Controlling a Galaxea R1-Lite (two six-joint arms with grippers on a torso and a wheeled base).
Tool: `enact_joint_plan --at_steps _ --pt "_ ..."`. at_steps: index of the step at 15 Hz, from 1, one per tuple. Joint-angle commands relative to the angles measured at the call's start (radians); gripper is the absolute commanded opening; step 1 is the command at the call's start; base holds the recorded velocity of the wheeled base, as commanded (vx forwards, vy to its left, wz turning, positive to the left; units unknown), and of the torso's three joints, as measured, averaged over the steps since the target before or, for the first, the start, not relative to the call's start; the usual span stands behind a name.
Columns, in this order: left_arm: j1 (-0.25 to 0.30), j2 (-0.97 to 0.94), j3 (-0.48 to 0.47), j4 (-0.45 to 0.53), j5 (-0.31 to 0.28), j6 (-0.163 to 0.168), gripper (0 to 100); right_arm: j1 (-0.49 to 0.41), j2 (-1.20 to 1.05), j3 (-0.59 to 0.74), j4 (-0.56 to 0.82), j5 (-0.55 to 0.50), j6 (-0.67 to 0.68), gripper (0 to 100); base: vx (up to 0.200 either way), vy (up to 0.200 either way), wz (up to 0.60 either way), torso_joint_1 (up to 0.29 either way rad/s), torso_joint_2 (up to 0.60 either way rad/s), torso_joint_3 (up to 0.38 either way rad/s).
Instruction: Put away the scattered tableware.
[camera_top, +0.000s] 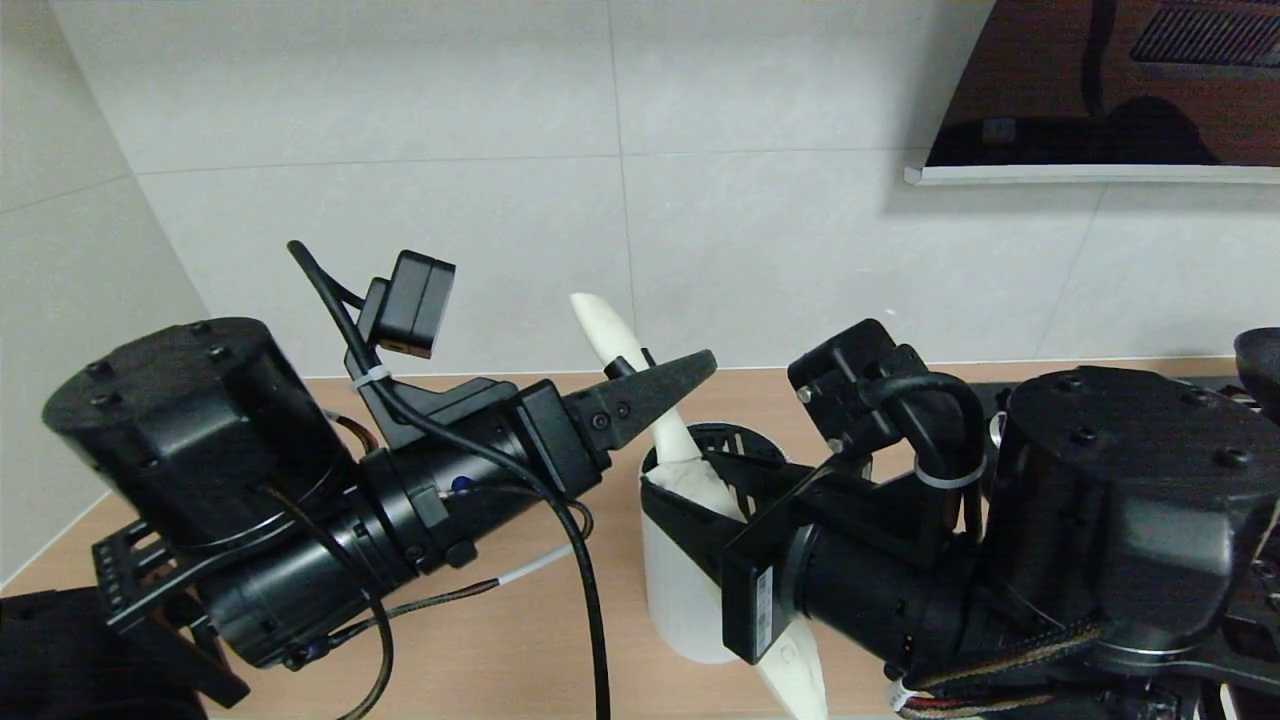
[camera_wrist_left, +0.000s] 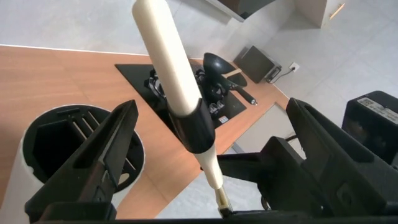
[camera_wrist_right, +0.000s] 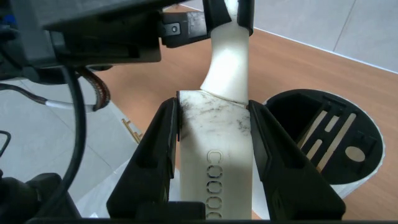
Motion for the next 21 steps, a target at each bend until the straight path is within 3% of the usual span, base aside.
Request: enact_joint_plan --at_steps 1,2,3,19,20,21 --pt "0.000 -0.002 0.000 0.000 0.000 0.000 100 0.001 0.000 0.000 0.000 -0.001 0.000 0 0.000 0.000 0.00 0.000 0.00 0.000" --pt "0.000 -0.002 0.000 0.001 0.000 0.000 100 0.001 0.000 0.000 0.000 -0.001 0.000 0 0.000 0.000 0.00 0.000 0.00 0.000" --pt "0.000 -0.002 0.000 0.001 0.000 0.000 0 0.001 -0.002 0.000 0.000 -0.001 0.000 0 0.000 0.000 0.00 0.000 0.00 0.000" --pt "0.000 0.001 0.005 0.000 -0.006 0.001 0 -0.001 -0.008 -0.004 0.000 -0.007 0.014 0 0.000 0.000 0.00 0.000 0.00 0.000" --pt "0.000 0.001 0.005 0.001 -0.005 0.001 0 -0.001 -0.008 -0.004 0.000 -0.007 0.014 100 0.000 0.000 0.00 0.000 0.00 0.000" --pt "0.000 0.001 0.002 0.001 -0.003 0.001 0 -0.001 -0.008 -0.004 0.000 -0.007 0.014 100 0.000 0.000 0.00 0.000 0.00 0.000"
